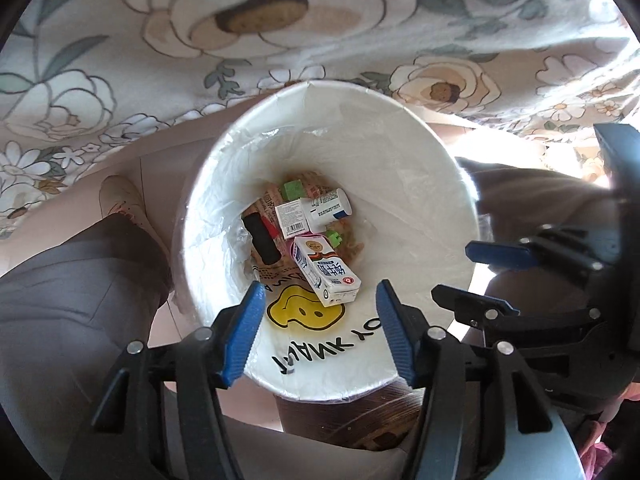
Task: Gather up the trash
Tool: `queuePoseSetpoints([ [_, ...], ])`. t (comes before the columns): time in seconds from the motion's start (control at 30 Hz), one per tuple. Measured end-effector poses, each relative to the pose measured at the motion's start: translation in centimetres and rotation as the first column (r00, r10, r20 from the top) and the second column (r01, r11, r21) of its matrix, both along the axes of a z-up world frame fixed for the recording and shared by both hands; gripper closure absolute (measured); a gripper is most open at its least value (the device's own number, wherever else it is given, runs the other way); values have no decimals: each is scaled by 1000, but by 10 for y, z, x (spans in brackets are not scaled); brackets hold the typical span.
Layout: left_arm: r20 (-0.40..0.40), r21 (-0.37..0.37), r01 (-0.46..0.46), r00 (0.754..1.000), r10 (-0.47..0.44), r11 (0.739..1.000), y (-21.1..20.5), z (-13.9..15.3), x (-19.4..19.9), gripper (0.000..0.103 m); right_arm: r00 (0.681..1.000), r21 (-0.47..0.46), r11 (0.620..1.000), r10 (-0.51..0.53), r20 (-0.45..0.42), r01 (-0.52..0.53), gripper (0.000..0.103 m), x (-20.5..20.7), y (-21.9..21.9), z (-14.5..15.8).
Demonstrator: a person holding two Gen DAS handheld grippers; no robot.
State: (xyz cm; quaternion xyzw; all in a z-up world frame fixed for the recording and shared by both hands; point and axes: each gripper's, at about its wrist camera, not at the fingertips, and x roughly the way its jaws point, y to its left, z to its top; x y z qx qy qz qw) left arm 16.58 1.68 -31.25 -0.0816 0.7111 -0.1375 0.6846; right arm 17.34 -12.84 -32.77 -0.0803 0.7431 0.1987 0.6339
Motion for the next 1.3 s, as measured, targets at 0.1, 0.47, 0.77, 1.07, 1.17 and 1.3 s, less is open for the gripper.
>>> queuePoseSetpoints([
  [0.1,50,-18,-46,998,47,999,13,28,-4,36,1000,15,1000,0,30,0,51,-5,-3,18],
  [0.47,316,-3,-129,941,123,992,29,143,-35,17,978,44,999,1,211,-11,33,-28,-8,105],
  [0.77,520,79,-188,846,121,979,25,214,-73,13,916,6,1000,-16,401,15,29,-54,-15,167],
  [1.07,664,117,-207,744,79,971,14,264,-114,12,755,43,997,-75,651,62,28,-98,-24,242],
  [1.17,717,127,-251,692,86,960,11,277,-126,11,678,96,991,-133,723,92,19,-115,-29,268],
  [1.3,758,129,-277,647,85,952,6,286,-137,10,593,157,983,-183,784,96,17,-136,-27,293],
])
